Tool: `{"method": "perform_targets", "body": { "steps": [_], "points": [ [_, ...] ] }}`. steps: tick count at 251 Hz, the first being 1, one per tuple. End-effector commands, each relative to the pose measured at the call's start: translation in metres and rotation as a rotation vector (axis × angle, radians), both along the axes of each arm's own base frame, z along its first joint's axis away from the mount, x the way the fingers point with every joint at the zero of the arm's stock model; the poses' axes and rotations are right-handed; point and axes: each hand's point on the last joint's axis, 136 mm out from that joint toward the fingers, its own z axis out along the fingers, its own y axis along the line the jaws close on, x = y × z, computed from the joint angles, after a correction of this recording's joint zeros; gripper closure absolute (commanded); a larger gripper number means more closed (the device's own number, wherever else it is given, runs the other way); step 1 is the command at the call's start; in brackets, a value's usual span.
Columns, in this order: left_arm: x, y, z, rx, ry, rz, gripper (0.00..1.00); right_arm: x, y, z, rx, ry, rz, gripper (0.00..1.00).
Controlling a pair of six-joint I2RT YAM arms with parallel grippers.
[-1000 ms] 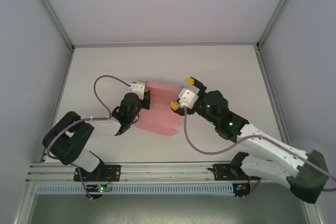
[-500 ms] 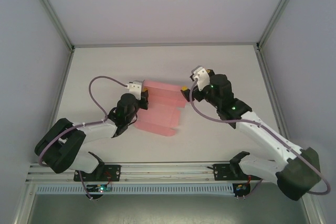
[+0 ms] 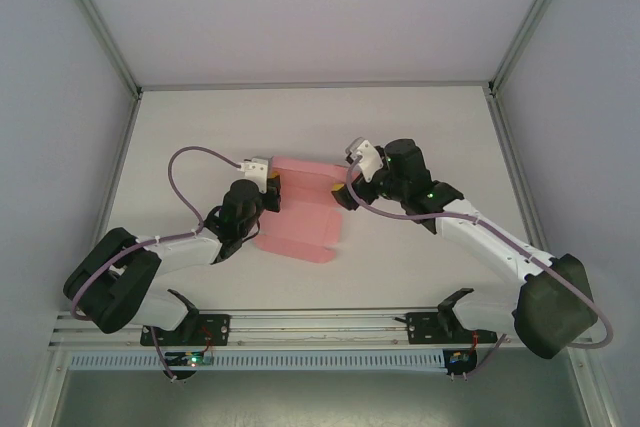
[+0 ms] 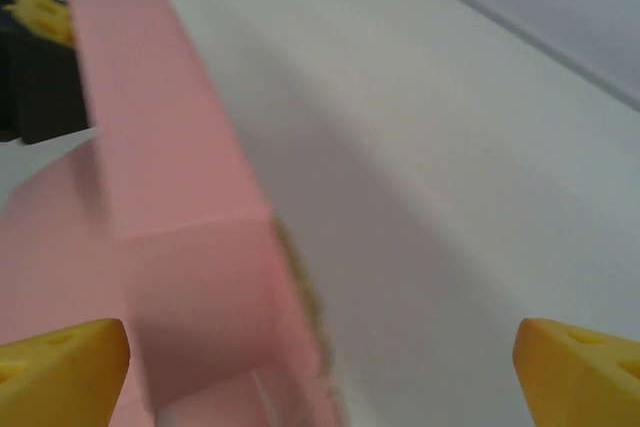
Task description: Assemble paper box
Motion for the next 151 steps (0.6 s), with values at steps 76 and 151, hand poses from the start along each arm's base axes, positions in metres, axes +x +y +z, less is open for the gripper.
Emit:
{"method": "perform_targets", "body": {
  "steps": [76, 151],
  "points": [
    [0.006, -0.013, 0.031, -0.093, -0.056, -0.046, 1.0, 0.004, -0.007, 0.03, 0.043, -0.139, -0.059, 0.02],
    [0.009, -0.011, 0.024, -0.061, -0.038, -0.031, 1.0, -0.021, -0.037, 0.073, 0.101, -0.276, -0.117, 0.02]
  ]
}}
